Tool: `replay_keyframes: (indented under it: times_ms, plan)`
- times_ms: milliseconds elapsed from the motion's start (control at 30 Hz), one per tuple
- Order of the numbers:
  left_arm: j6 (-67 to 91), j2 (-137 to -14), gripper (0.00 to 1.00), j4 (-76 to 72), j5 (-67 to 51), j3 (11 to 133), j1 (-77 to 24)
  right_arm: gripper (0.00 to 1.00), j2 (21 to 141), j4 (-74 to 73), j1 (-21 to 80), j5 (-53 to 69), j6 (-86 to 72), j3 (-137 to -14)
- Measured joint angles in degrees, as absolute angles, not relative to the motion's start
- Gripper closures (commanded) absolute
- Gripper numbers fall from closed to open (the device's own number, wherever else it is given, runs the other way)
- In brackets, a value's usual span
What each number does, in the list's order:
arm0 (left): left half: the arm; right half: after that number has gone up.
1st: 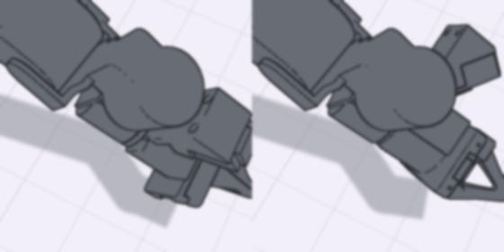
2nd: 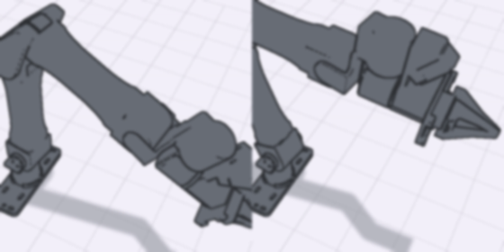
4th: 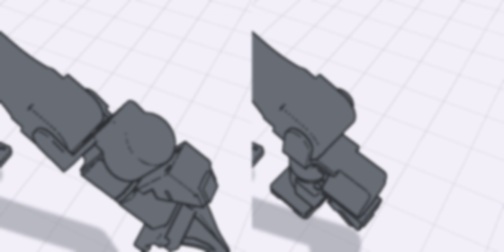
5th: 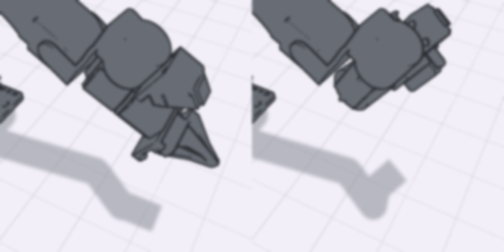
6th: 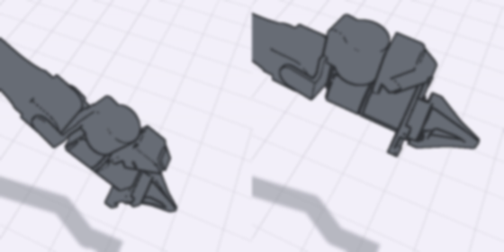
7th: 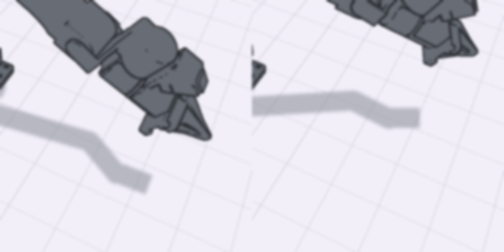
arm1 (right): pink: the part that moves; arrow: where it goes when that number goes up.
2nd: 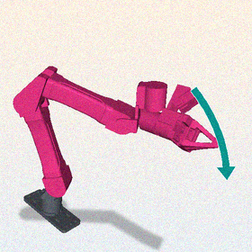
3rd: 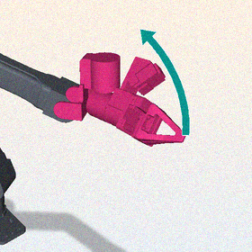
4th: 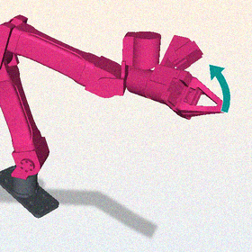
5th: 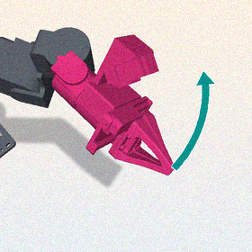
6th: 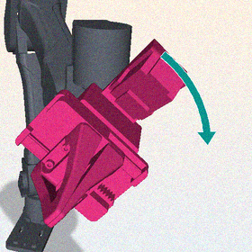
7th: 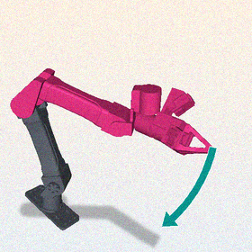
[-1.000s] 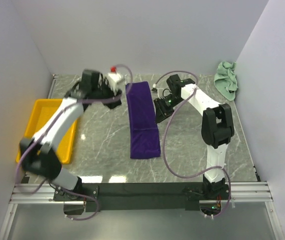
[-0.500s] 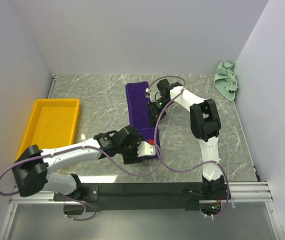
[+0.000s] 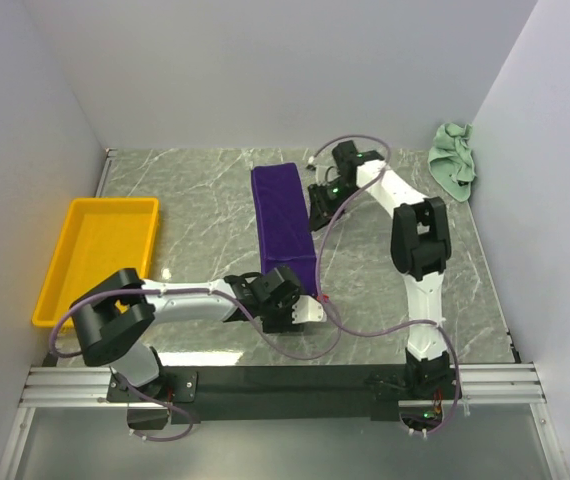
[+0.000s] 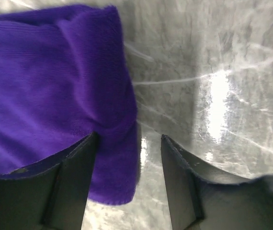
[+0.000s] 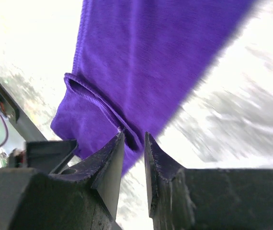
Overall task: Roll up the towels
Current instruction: Roll the towel
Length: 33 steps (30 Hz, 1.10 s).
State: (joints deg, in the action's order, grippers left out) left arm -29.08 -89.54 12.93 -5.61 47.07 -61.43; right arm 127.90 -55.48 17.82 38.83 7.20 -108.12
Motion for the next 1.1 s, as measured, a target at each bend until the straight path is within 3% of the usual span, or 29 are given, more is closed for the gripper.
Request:
replay_keyframes:
  times_ms: [67,300,667,1100]
  plan:
    - [-29.30,-90.70,0.54,12.64,-6.13,47.16,-61.43,0.69,126.80,-56.07,15.59,39.09,7.33,-108.14]
    - [-29.17,-92.53,0.99,15.11,-7.40,49.47,-61.41,0.69,121.82,-58.00,8.27,40.05,8.21,-108.14]
    - [-27.07,-92.62,1.00,32.45,-21.28,57.01,-59.99,0.69,118.63,-60.93,5.21,40.18,10.44,-107.18]
    - [-26.70,-103.55,1.00,38.61,-27.59,75.07,-42.54,0.69,118.15,-61.23,4.86,41.01,10.98,-105.75]
